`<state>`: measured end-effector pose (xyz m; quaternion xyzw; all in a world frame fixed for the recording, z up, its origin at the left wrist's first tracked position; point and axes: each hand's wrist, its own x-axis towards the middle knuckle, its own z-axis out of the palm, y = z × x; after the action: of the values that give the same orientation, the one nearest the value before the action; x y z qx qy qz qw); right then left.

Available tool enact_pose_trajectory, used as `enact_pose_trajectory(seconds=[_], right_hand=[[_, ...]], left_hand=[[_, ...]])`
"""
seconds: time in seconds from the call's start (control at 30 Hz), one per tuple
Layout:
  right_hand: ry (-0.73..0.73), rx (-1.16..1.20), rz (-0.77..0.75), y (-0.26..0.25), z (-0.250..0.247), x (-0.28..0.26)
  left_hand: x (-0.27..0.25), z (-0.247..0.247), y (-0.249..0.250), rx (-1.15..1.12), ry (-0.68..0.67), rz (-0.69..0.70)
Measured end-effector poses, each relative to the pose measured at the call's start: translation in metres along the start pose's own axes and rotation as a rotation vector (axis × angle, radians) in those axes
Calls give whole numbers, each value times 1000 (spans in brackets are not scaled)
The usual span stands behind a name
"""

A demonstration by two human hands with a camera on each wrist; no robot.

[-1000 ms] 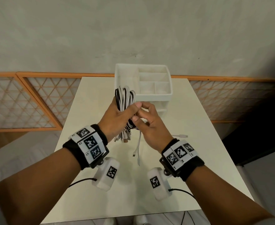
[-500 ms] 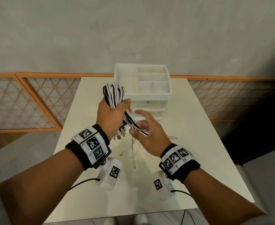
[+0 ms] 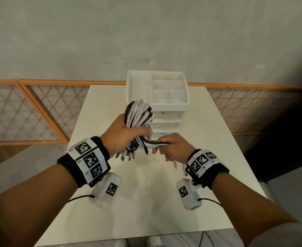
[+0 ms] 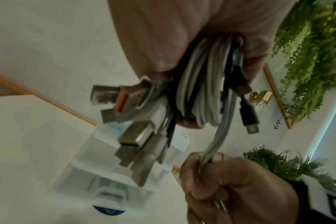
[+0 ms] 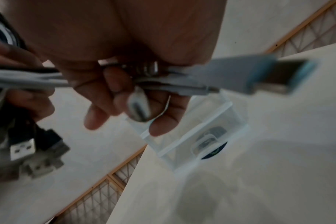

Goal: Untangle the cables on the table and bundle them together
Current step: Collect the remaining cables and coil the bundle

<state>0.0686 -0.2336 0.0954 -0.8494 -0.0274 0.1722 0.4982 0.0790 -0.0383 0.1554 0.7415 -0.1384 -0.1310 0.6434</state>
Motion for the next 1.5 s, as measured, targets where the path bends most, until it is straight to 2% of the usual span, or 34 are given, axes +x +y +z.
enact_pose_trajectory(seconds=[0.07,0.17,0.23,0.27,0.4,0.57,0.63,0.73,0.9,1.1,1.3,1.5], right_hand=[[11,-210,-5,-6,-4,3],[-2,-549,-112,-21,-3,4],[-46,-732,-237,-31,-3,4],[-50,-724,-267,-35,-5,4],[-31,-83,-172,-43,-15,-3],[-15,259,-92,-54,-12,-7],[22,281,-97,-54,-15,-7],[45,121,-89,-45,-23,-12],[-38,67,-85,-40,-22,-24],[-5,534,-27,-42,-14,-27],[114,741,-27,-51,-16,-20],[173,907,6,-62,-15,-12]], left_hand=[[0,2,2,90,-69,-42],[1,11,0,300,-171,-90],[1,18,-6,382,-183,-112],[1,20,-9,380,-160,-121],[0,23,-21,285,-17,-131],[1,22,-20,123,107,-123],[4,19,-18,103,173,-112],[6,11,-16,48,272,-121],[5,8,-16,27,255,-124],[2,13,-16,44,143,-76],[-3,16,-11,-15,73,-57],[-1,19,-10,-107,68,-42]])
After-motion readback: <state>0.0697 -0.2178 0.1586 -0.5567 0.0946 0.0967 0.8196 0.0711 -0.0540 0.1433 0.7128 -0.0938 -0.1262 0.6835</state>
